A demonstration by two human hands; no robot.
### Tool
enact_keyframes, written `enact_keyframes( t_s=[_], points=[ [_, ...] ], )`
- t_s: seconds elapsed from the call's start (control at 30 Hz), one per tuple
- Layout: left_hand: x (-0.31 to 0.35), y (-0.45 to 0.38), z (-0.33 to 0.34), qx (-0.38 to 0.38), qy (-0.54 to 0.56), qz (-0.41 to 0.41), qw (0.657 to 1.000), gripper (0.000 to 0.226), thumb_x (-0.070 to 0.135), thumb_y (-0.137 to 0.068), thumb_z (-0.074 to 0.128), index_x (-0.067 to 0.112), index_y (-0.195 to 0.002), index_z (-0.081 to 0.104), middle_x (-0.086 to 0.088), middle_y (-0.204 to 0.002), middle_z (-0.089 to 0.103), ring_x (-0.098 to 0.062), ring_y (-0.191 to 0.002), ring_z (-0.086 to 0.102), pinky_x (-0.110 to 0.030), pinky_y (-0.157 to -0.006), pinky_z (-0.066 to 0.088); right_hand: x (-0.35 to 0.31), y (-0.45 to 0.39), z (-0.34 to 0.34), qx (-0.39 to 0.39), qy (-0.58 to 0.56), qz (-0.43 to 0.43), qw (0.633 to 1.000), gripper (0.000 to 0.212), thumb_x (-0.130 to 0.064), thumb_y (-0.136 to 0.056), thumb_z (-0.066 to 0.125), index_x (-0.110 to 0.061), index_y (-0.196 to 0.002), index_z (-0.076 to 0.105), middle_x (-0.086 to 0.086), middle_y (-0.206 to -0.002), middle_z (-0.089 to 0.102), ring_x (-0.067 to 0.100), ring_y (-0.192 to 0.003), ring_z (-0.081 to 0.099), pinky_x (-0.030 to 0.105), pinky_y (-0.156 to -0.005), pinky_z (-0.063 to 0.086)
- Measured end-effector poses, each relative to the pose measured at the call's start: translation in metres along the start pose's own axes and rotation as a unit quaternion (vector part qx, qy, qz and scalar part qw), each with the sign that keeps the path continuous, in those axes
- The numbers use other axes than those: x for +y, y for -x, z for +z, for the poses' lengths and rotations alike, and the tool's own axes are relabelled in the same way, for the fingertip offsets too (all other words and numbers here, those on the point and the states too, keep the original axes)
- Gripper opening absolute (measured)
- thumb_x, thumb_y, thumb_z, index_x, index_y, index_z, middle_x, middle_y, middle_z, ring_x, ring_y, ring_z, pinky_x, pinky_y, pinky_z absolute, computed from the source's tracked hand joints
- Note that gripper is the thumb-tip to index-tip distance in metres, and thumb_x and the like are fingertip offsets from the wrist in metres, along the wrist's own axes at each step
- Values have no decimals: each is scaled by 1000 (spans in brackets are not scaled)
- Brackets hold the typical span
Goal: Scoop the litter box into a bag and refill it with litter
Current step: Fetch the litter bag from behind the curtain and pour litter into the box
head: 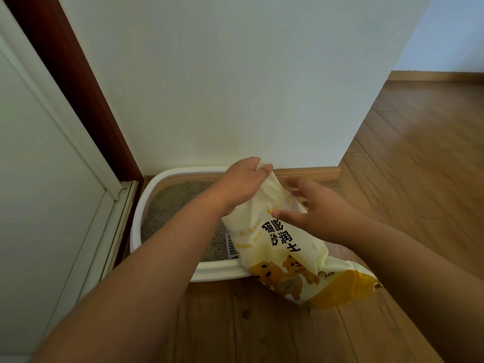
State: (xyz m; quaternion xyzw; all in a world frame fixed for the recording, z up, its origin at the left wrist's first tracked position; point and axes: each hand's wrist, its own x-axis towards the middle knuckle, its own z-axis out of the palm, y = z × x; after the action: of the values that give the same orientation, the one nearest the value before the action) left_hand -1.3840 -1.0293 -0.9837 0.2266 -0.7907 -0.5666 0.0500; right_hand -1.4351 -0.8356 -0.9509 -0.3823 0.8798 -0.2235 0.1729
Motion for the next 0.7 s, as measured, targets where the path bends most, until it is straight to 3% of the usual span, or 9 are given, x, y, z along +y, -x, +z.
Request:
enact_keyframes(
  t_s=[0.07, 0.17, 0.27, 0.33, 0.43, 0.5, 0.57, 0.63, 0.7],
  points=[
    [2, 3, 0, -28, 5, 5, 1000, 65, 60, -92, 54, 10, -133, 56, -13, -139, 62, -34, -122, 62, -37, -80, 54, -4, -3, 7, 3, 2, -5, 1000, 86, -62, -80, 73, -29, -151, 38, -13, -144, 54, 11, -129, 53, 36, -106, 49],
    [6, 6, -1, -64, -4, 30, 997, 42, 50, -100, 55, 9, -100, 63, -7, -92, 67, -22, -82, 63, -34, -67, 49, -8, -7, 15, 44, 35, 7, 998, 72, -55, -87, 70, -27, -147, 43, -12, -134, 60, 13, -120, 59, 35, -98, 52],
    [11, 13, -6, -106, 48, 22, 993, 36, 48, -100, 57, 17, -87, 67, -6, -84, 65, -23, -78, 62, -36, -71, 51, -10, -11, 14, 70, 60, 7, 996, 40, -43, -94, 65, -26, -128, 56, -12, -112, 66, 13, -103, 64, 36, -85, 55],
    [14, 17, -10, -115, 111, 18, 987, 29, 34, -103, 55, 13, -88, 70, -7, -86, 63, -23, -83, 61, -38, -75, 55, -9, -13, 13, 79, 81, 8, 994, 11, -34, -96, 62, -28, -105, 60, -15, -89, 64, 15, -89, 64, 33, -71, 51],
    [12, 18, -22, -75, 182, 9, 980, 29, 6, -101, 45, 6, -91, 73, -9, -91, 70, -20, -88, 66, -40, -87, 61, -8, -15, 17, 84, 103, 10, 991, 8, -29, -95, 59, -22, -93, 63, -10, -81, 65, 17, -80, 63, 37, -69, 54],
    [-2, 14, -32, 1, 112, -4, 994, 33, 0, -98, 44, 12, -92, 73, -5, -99, 76, -19, -93, 71, -38, -89, 62, -8, -15, 17, 80, 110, 13, 991, 9, -28, -95, 58, -22, -95, 65, -8, -82, 66, 18, -79, 62, 40, -71, 56],
    [-26, 7, -44, 73, -58, -27, 995, 33, 0, -98, 48, 22, -100, 72, 3, -112, 72, -20, -99, 68, -35, -83, 59, -9, -13, 13, 75, 106, 12, 991, 9, -26, -95, 58, -23, -95, 66, -9, -81, 66, 17, -79, 62, 36, -70, 55],
    [-54, 7, -50, 65, -187, -76, 977, 44, -5, -96, 48, 27, -122, 65, 5, -130, 63, -20, -110, 62, -33, -82, 53, -9, -8, 9, 74, 104, 9, 992, 9, -25, -95, 59, -28, -98, 67, -11, -82, 66, 15, -80, 61, 34, -70, 54],
    [-81, 9, -51, 22, -239, -116, 964, 64, -11, -93, 48, 29, -143, 52, 1, -149, 53, -24, -125, 56, -37, -91, 55, -8, -3, 6, 71, 113, 9, 991, 13, -26, -95, 59, -33, -102, 67, -13, -81, 66, 11, -79, 61, 34, -70, 55]
  ],
)
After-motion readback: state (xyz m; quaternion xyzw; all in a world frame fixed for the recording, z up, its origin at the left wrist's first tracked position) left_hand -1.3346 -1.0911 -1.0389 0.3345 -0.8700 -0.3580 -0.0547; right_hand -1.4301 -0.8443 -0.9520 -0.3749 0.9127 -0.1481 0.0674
